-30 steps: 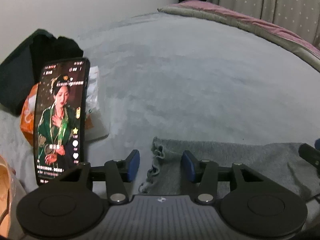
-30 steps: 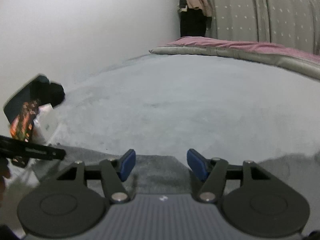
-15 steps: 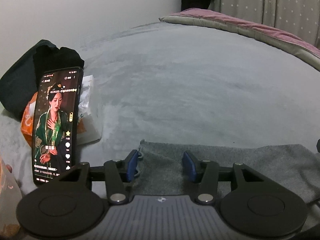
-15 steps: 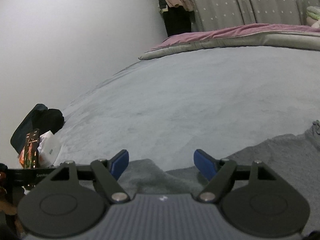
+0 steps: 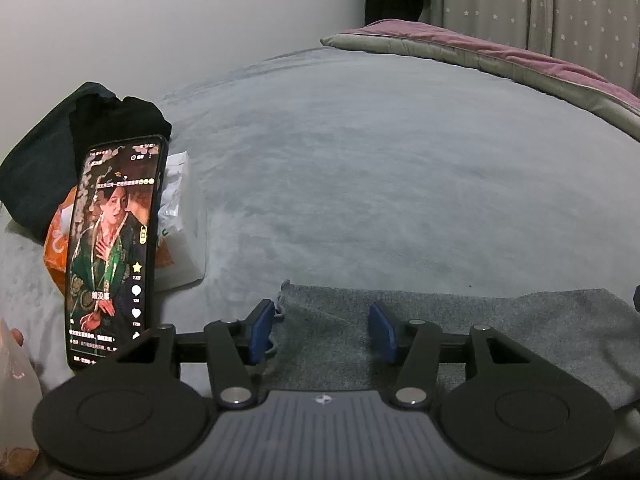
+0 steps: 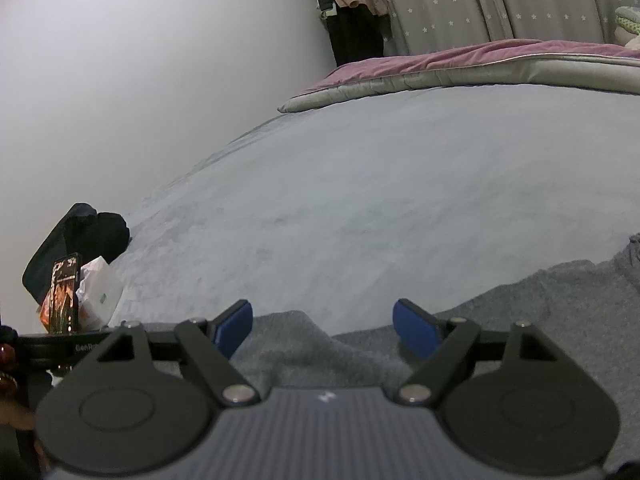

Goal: Fold clothes

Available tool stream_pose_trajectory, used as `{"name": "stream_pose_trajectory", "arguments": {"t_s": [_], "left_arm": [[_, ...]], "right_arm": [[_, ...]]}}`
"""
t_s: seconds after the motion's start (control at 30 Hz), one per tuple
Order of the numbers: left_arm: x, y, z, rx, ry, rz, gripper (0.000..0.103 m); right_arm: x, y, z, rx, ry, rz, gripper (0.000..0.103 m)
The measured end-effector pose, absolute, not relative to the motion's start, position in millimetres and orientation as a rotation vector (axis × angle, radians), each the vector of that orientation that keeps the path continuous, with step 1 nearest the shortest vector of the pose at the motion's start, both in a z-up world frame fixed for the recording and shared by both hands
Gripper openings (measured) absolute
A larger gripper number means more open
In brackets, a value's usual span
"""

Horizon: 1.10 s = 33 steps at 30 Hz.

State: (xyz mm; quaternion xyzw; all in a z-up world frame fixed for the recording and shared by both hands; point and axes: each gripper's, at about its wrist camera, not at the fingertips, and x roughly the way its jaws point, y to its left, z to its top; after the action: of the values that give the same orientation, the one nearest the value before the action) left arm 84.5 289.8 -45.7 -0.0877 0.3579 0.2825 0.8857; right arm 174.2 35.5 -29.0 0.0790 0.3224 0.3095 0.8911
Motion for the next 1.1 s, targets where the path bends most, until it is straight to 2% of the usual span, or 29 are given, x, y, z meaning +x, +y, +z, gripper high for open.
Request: {"name": "stream_pose_trajectory", "arguments": {"t_s": [0.63,1.1], "left_arm": [[84.0,290.9,-44.9,-0.206,0.745,0.585,0.053],[84.5,289.7,-46.6,-0.188,0.751,0.591,0.058]], "right_arm": [[171.7,45.9,-35.1,0.14,0.693,0.653,0.083],[171.4,47.9,-37.6,0.129,0.7,0.65,0.087]]}}
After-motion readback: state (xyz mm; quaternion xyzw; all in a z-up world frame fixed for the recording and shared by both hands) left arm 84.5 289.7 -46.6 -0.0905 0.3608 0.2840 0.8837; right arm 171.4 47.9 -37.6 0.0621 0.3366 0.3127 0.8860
